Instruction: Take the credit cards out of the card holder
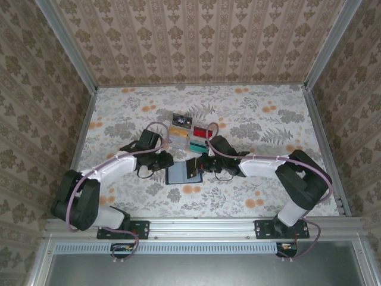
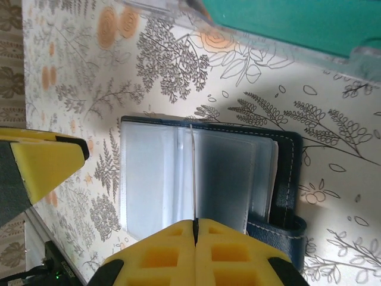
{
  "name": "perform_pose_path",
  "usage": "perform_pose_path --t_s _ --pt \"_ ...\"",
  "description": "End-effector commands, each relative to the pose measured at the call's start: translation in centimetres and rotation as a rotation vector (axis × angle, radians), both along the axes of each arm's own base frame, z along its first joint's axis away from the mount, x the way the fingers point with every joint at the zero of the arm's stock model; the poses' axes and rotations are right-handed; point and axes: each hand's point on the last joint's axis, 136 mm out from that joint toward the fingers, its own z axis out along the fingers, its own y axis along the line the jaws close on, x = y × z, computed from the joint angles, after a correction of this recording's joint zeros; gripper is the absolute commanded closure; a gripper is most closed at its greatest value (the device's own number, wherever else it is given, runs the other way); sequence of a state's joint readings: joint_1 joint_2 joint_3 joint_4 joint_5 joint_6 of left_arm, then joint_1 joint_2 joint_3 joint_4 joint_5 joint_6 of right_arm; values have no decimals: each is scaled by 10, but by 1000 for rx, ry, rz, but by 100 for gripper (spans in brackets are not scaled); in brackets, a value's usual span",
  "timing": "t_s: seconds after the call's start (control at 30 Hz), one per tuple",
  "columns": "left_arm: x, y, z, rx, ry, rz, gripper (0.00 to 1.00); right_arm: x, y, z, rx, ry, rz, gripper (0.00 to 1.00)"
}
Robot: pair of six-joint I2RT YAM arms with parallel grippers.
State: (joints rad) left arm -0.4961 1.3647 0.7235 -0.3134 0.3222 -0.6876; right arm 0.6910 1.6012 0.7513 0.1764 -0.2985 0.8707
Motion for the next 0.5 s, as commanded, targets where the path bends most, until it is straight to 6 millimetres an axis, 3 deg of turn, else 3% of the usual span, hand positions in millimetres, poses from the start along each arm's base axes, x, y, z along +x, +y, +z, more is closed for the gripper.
perform_pose_path --t_s 0.0,0.33,0.47 --pt "3 -14 21 -128 -51 -6 58 3 -7 15 10 -72 12 100" --pt "5 -41 70 -477 -116 -70 20 12 13 86 315 -175 111 100" --pt "3 -49 77 -548 -120 -102 11 15 17 99 387 -172 127 100"
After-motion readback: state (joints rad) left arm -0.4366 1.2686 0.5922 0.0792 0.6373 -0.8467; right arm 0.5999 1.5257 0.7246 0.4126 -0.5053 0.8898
